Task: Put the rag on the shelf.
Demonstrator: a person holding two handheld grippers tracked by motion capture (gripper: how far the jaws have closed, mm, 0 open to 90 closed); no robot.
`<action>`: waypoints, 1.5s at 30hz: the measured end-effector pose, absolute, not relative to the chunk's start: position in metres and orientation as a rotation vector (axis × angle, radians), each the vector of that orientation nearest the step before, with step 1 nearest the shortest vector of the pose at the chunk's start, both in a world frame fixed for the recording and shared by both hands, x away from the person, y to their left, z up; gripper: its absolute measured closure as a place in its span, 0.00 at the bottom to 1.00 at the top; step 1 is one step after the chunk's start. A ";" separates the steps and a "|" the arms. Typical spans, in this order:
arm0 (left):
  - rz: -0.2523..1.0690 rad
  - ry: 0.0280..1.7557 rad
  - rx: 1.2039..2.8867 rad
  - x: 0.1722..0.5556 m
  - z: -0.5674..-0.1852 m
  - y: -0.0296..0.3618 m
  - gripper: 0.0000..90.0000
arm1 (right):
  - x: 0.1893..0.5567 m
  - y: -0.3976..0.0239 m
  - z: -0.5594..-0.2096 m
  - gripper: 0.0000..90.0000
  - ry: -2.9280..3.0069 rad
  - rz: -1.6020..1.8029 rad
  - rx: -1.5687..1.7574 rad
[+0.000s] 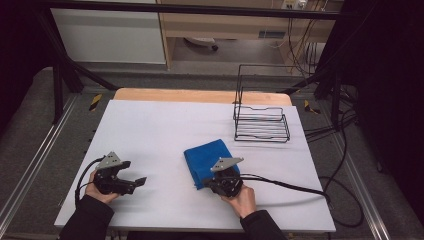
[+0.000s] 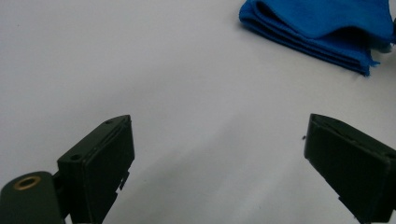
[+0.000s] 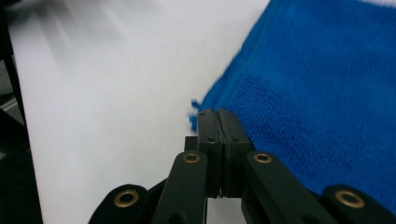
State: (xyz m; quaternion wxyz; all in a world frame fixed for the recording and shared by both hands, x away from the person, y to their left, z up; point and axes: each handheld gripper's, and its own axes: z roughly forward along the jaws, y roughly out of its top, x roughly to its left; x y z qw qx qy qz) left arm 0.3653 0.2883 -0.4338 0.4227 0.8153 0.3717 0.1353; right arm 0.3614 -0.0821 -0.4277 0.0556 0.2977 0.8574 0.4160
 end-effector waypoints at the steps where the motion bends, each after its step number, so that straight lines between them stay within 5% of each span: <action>1: 0.339 0.930 2.041 0.365 -0.434 0.288 0.09 | 0.361 -0.082 -0.428 1.00 2.602 1.263 0.904; 6: 0.339 0.930 2.039 0.365 -0.434 0.289 0.09 | 0.371 -0.061 -0.438 0.95 2.614 1.181 0.887; 8: 0.339 0.928 2.039 0.365 -0.434 0.289 0.09 | 0.371 -0.060 -0.442 0.88 2.616 1.173 0.895; 9: 0.338 0.927 2.040 0.365 -0.434 0.289 0.09 | 0.371 -0.058 -0.447 0.76 2.624 1.161 0.903; 15: 0.339 0.926 2.041 0.365 -0.434 0.288 0.09 | 0.365 -0.058 -0.449 0.63 2.600 1.140 0.845; 26: 0.339 0.928 2.042 0.365 -0.434 0.288 0.09 | 0.361 -0.057 -0.453 0.84 2.522 1.071 0.767; 35: 0.336 0.927 2.042 0.365 -0.434 0.288 0.10 | 0.360 -0.059 -0.448 0.62 2.578 1.089 0.834; 42: 0.338 0.928 2.045 0.365 -0.434 0.288 0.10 | 0.355 -0.054 -0.452 0.66 2.529 1.022 0.771; 45: 0.339 0.927 2.044 0.364 -0.434 0.288 0.10 | 0.357 -0.052 -0.450 0.77 2.533 0.990 0.792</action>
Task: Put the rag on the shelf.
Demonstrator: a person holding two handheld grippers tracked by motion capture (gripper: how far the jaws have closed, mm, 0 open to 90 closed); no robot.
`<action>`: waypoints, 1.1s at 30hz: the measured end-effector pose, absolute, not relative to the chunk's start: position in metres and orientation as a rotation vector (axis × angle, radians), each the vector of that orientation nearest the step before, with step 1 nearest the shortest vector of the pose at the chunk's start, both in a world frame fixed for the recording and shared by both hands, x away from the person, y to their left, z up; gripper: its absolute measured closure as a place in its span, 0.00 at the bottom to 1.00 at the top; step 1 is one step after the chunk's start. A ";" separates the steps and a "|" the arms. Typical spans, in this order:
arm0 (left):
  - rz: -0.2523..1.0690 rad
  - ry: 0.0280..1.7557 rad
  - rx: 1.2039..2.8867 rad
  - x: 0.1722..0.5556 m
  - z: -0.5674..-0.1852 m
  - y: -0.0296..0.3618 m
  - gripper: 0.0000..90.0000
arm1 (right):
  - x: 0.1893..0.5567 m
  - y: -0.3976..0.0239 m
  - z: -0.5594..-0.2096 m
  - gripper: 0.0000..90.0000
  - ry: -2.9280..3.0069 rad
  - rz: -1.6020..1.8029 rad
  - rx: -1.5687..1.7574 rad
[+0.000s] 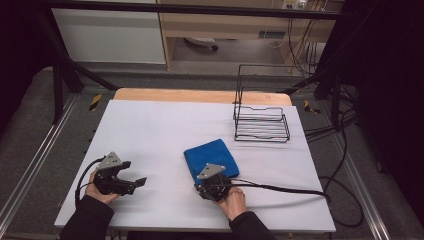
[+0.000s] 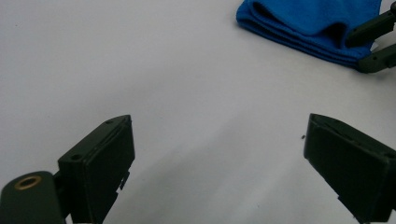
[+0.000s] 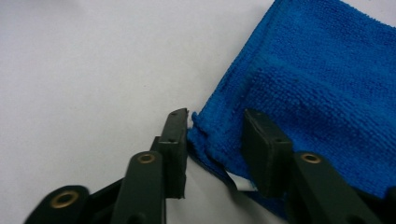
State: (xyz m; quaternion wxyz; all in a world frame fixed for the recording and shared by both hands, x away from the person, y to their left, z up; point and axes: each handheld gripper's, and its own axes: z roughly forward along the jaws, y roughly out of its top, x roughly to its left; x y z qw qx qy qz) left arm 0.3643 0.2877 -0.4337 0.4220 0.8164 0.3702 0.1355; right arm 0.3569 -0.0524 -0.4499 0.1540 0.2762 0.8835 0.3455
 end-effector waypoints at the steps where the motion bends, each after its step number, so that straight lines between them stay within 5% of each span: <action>1: 0.339 0.927 2.043 0.364 -0.434 0.288 0.10 | 0.359 -0.053 -0.449 0.83 2.532 0.975 0.790; 8: 0.337 0.927 2.045 0.365 -0.434 0.288 0.10 | 0.369 -0.056 -0.445 0.94 2.576 0.985 0.826; 23: 0.336 0.926 2.046 0.365 -0.434 0.288 0.10 | 0.353 -0.048 -0.423 0.95 2.624 1.147 0.880; 31: 0.334 0.925 2.047 0.365 -0.434 0.288 0.10 | 0.341 -0.014 -0.428 0.93 2.703 1.180 0.905; 33: 0.335 0.924 2.045 0.365 -0.434 0.288 0.10 | 0.344 -0.012 -0.435 0.82 2.726 1.213 0.934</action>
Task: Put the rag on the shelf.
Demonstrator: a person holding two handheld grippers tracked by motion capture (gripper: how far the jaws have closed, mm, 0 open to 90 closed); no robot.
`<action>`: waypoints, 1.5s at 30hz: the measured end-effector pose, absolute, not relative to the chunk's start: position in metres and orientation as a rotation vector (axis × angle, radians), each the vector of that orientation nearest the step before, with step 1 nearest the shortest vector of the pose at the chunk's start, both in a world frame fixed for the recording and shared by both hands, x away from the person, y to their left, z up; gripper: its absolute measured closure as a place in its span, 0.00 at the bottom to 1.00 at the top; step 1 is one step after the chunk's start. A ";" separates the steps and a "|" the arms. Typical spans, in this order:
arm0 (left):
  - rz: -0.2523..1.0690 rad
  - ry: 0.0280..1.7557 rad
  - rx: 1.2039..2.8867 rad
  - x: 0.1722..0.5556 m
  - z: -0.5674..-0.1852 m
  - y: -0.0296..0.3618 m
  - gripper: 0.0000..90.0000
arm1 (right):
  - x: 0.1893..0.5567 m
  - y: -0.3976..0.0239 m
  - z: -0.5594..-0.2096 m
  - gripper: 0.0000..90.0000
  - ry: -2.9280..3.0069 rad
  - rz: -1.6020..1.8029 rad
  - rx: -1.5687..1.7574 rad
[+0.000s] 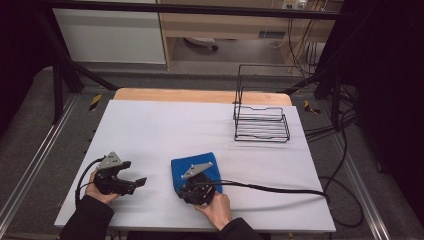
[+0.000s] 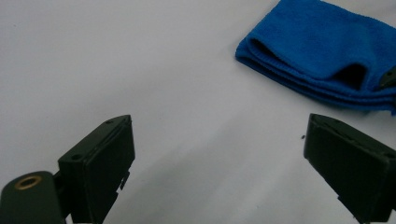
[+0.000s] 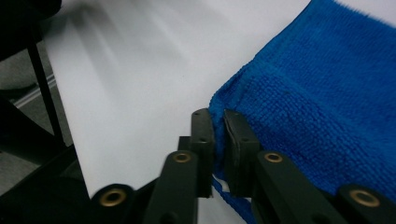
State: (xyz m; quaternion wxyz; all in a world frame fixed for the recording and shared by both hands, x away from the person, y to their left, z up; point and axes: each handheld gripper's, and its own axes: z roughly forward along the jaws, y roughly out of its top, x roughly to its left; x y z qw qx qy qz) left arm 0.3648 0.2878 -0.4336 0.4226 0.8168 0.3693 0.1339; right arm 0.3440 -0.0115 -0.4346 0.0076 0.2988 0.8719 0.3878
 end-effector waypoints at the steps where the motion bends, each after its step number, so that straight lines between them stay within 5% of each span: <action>1: 0.335 0.924 2.044 0.365 -0.434 0.288 0.10 | 0.344 -0.012 -0.435 0.82 2.726 1.213 0.934; 4: 0.333 0.927 2.045 0.365 -0.434 0.288 0.10 | 0.340 -0.017 -0.420 0.60 2.658 1.297 0.910; 10: 0.335 0.927 2.044 0.364 -0.433 0.288 0.10 | 0.353 -0.056 -0.399 0.49 2.495 1.283 0.939; 17: 0.328 0.926 2.050 0.366 -0.435 0.287 0.10 | 0.386 -0.116 -0.427 0.59 2.394 1.119 1.193; 24: 0.329 0.927 2.050 0.366 -0.435 0.287 0.10 | 0.401 -0.117 -0.444 0.65 2.432 1.143 1.244; 34: 0.329 0.923 2.051 0.365 -0.434 0.286 0.10 | 0.401 -0.113 -0.451 0.96 2.477 1.179 1.258; 45: 0.326 0.923 2.051 0.365 -0.434 0.285 0.10 | 0.376 -0.118 -0.437 0.98 2.360 1.108 1.378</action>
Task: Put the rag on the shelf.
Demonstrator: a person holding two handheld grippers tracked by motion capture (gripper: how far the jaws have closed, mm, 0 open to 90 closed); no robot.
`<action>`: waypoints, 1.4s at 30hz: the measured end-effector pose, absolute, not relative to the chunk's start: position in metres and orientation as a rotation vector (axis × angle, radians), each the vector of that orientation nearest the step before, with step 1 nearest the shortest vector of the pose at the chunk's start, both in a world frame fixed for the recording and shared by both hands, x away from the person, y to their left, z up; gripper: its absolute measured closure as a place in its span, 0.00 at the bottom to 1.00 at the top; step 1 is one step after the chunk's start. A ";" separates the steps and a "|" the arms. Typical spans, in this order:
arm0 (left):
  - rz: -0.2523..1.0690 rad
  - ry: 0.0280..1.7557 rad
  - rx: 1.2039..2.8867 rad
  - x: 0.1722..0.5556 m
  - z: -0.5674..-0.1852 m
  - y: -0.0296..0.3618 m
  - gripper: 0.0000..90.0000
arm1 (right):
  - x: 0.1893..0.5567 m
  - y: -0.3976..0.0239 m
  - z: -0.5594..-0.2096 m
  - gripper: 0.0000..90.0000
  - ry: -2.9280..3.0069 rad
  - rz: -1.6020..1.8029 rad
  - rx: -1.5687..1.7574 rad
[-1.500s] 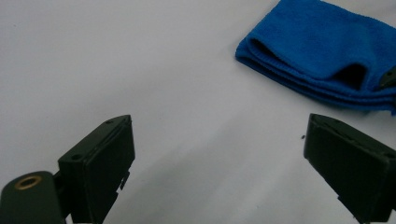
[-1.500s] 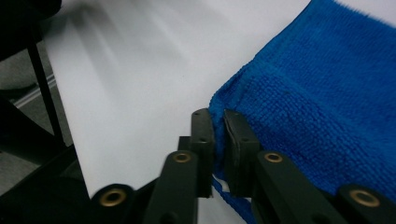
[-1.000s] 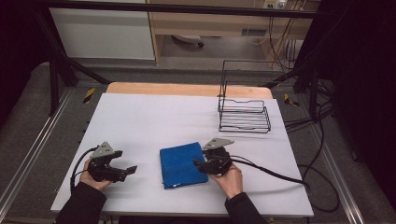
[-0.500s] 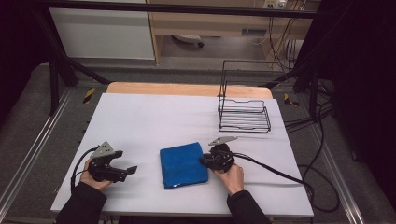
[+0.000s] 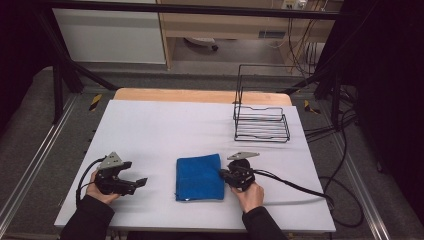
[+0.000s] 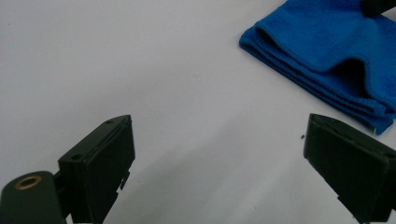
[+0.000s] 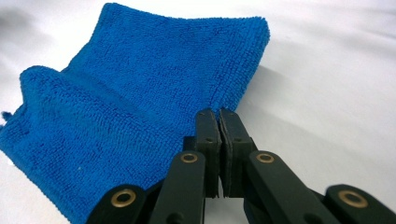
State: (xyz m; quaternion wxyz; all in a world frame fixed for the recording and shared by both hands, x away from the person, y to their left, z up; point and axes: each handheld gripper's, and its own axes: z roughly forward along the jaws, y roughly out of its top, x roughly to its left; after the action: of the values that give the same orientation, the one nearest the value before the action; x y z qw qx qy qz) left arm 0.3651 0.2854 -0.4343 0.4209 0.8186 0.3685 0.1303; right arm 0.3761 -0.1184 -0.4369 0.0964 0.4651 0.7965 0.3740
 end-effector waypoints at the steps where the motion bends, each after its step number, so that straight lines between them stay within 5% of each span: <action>1: 0.326 0.925 2.052 0.365 -0.434 0.285 0.10 | 0.374 -0.119 -0.437 0.98 2.348 1.089 1.386; 7: 0.320 0.929 2.051 0.365 -0.433 0.283 0.10 | 0.371 -0.120 -0.441 0.91 2.323 1.079 1.381; 10: 0.314 0.934 2.036 0.366 -0.430 0.279 0.10 | 0.371 -0.130 -0.434 0.69 2.281 1.177 1.287; 11: 0.314 0.934 2.036 0.366 -0.430 0.279 0.10 | 0.371 -0.130 -0.434 0.69 2.281 1.177 1.287; 13: 0.312 0.934 2.031 0.368 -0.426 0.275 0.10 | 0.374 -0.139 -0.427 0.49 2.264 1.264 1.250; 19: 0.310 0.955 2.026 0.377 -0.412 0.253 0.10 | 0.380 -0.149 -0.417 0.25 2.298 1.274 1.190; 27: 0.312 0.987 2.053 0.400 -0.405 0.216 0.10 | 0.380 -0.166 -0.416 0.09 2.277 1.307 1.156; 34: 0.317 1.024 2.094 0.420 -0.411 0.186 0.12 | 0.378 -0.173 -0.420 0.05 2.276 1.301 1.162; 42: 0.299 1.079 2.117 0.440 -0.427 0.164 0.33 | 0.377 -0.171 -0.423 0.05 2.283 1.264 1.176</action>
State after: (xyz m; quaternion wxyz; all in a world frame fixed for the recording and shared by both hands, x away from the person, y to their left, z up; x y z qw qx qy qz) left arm 0.4396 0.1644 -0.4266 0.3648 0.8230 0.4197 0.1161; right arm 0.3775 -0.1711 -0.4230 0.1392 0.4068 0.7898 0.4374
